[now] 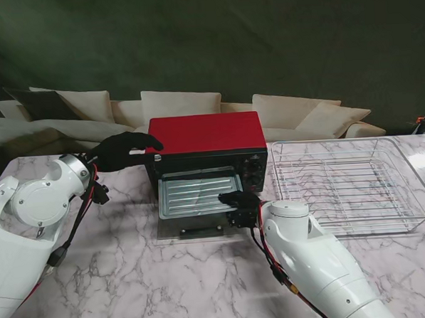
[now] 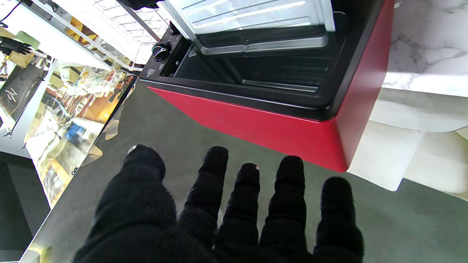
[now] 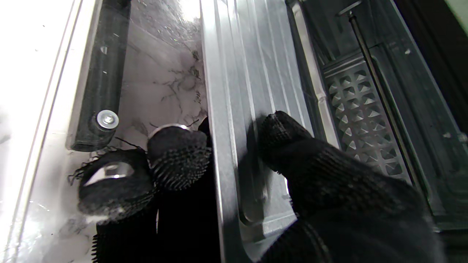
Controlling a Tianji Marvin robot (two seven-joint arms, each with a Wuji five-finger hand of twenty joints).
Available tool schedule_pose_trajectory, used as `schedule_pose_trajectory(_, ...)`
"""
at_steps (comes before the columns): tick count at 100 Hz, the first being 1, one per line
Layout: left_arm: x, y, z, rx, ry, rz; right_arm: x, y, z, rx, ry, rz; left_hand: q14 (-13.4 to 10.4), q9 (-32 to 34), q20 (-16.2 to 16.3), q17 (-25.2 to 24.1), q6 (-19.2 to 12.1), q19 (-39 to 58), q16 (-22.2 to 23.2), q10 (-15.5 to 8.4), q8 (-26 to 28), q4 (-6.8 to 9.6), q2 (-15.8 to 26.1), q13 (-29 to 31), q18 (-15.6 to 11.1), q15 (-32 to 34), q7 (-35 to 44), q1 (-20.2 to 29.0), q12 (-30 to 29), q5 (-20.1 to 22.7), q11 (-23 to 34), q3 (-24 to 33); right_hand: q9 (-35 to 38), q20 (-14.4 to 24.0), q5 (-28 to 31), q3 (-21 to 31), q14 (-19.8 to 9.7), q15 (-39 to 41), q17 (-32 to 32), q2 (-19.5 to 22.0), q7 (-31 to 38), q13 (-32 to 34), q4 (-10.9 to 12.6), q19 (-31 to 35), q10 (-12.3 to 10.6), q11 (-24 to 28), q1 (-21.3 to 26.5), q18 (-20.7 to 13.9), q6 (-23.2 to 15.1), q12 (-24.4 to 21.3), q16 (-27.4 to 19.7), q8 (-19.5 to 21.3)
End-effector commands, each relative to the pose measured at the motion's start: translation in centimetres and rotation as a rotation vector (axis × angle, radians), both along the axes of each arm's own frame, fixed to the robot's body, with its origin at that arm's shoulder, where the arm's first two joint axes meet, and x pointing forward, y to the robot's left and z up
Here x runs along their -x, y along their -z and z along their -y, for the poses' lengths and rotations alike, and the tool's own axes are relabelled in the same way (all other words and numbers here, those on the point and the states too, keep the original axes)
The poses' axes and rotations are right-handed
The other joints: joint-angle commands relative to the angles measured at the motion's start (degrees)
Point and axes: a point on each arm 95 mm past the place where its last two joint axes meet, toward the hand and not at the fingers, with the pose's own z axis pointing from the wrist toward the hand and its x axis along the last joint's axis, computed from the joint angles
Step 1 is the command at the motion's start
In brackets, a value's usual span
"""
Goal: Slide the trays into the oven
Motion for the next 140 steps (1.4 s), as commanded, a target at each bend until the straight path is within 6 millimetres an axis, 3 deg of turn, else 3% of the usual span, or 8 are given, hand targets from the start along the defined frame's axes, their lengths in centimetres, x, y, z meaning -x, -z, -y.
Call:
schedule_pose_trajectory(1,0.0,0.2,0.1,-0.003,0.006,-0.013,0.8,2.3,0.4,0.031,0.019,-0.054,-0.6,-0.3,0.7,-0.9,-1.0,-1.4,-0.2,-0.5,0.5,-0.6,2.2,-0.6,-0.7,-0.6,0.4,0.9,-0.3,1.1,-0.2,-1.4,1.3,0.7,5.8,5.1,-1.0,0.5,-5.6,5.9,4.4,2.3,2.0,2.0,-1.6,3.6,4.9,6.5,-8.8,0.2,0.4,3.5)
schedule_pose_trajectory(140,0.1,0.5,0.2,-0.014,0.016,-0.026,-3.5,2.1,-1.7,0.079,0.118,-0.03,-0.6,-0.4,0.6,-0.9,-1.0,-1.4,-0.1,-0.5,0.4,-0.61,2.3,-0.6,-0.8,-0.6,0.3,0.9,-0.3,1.1,-0.3,-1.4,0.7,0.6,5.5,5.0,-1.1,-0.6,-6.3,6.4,5.2,2.3,2.1,1.2,-2.0,3.9,4.8,6.4,-9.6,0.2,0.1,4.2)
